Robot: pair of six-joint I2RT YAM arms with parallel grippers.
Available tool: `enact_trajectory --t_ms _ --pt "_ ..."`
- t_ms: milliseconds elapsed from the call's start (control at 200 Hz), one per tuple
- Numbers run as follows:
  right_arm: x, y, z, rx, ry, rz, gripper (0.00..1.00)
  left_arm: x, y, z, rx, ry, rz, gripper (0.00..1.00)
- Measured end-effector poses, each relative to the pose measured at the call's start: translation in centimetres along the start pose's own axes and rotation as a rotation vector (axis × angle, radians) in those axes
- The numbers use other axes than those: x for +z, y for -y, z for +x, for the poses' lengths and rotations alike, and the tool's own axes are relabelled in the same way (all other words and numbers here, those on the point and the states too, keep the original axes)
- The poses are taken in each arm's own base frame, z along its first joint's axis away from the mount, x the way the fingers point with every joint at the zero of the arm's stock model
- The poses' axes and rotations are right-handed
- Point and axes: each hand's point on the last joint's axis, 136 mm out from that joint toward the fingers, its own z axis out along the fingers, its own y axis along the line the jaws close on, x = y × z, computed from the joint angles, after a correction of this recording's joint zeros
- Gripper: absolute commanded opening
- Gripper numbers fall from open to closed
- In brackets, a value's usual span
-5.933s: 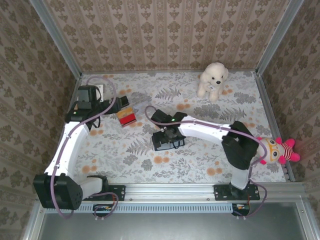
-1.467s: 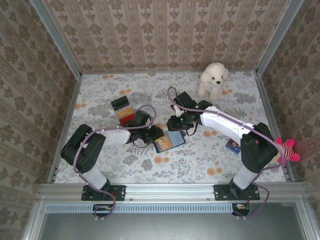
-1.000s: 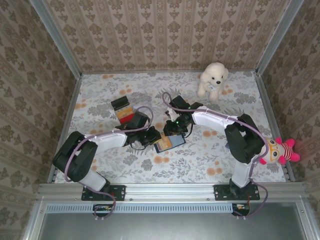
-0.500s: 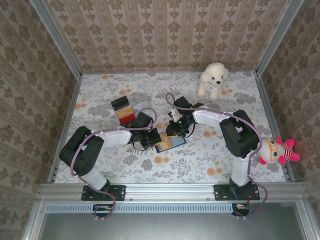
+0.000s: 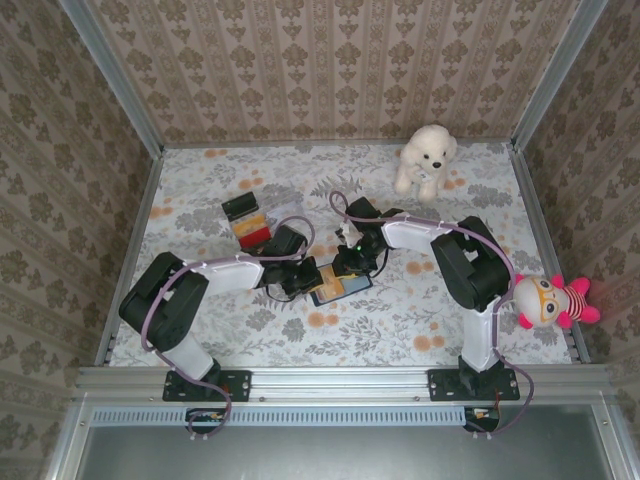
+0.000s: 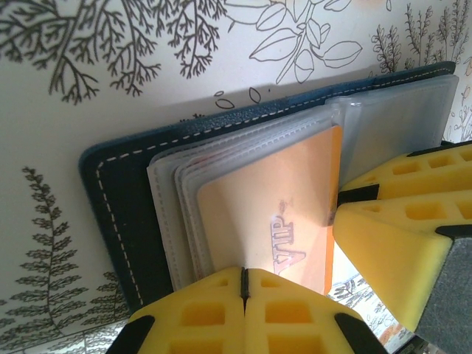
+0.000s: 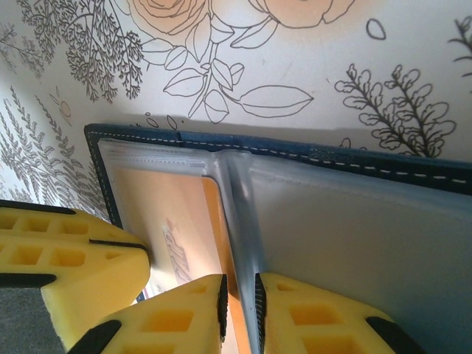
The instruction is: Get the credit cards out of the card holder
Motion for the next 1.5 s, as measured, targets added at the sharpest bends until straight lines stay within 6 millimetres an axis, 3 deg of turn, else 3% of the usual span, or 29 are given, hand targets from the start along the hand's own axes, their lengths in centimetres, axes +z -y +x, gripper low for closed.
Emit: enact_trajectory --t_ms 805,1500 --pt "0.33 -0.23 0.47 0.0 -0.026 -0.036 0.13 -0.03 -0.2 -0.06 0.039 -0.004 -0.018 0.08" --pt "-0.26 -0.17 0.8 -0.003 -0.011 -0.044 0.01 -0.6 -0.67 -0.23 0.045 0.006 -0.03 0.11"
